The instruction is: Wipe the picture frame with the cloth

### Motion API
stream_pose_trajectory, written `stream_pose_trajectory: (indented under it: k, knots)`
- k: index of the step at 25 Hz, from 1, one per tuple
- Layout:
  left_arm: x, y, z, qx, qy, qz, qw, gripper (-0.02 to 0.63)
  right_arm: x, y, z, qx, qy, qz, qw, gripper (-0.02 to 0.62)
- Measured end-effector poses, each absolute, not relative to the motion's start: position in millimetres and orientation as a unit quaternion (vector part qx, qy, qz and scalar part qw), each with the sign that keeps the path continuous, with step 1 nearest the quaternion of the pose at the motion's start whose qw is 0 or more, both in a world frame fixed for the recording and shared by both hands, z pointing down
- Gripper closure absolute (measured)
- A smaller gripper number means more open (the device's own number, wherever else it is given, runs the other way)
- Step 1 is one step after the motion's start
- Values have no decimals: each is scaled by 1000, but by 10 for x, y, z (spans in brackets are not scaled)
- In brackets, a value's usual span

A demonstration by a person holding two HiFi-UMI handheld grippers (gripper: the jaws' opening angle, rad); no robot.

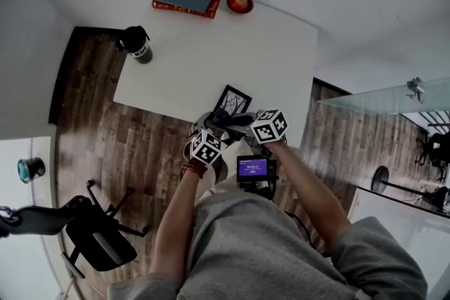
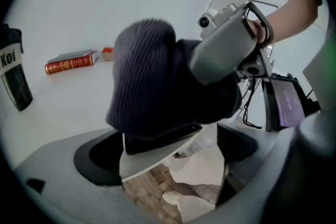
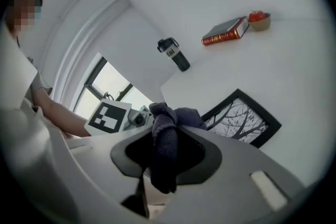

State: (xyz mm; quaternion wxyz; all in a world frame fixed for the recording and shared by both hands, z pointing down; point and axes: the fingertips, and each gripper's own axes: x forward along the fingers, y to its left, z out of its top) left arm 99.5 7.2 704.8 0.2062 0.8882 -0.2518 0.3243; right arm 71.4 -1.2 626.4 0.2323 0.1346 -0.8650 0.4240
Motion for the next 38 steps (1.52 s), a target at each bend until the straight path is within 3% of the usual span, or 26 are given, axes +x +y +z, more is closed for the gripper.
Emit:
stream_pose_trajectory:
  k: [6, 17, 21, 38]
  knots:
    - [833, -139, 6381, 909, -269, 278, 157, 57, 1051, -336, 5422, 202, -904, 344, 155, 489]
    - [834, -803, 3817, 933, -356, 49, 26, 122, 1534, -507, 3720, 390, -913, 123, 8, 485]
    - [750, -738, 3185, 918, -395, -43, 13, 222, 1674, -369, 3387, 449, -891, 72, -15, 485]
    - [611, -278, 3094, 886, -457, -64, -34, 565, 1594, 73, 3196, 519, -855, -20, -4, 485]
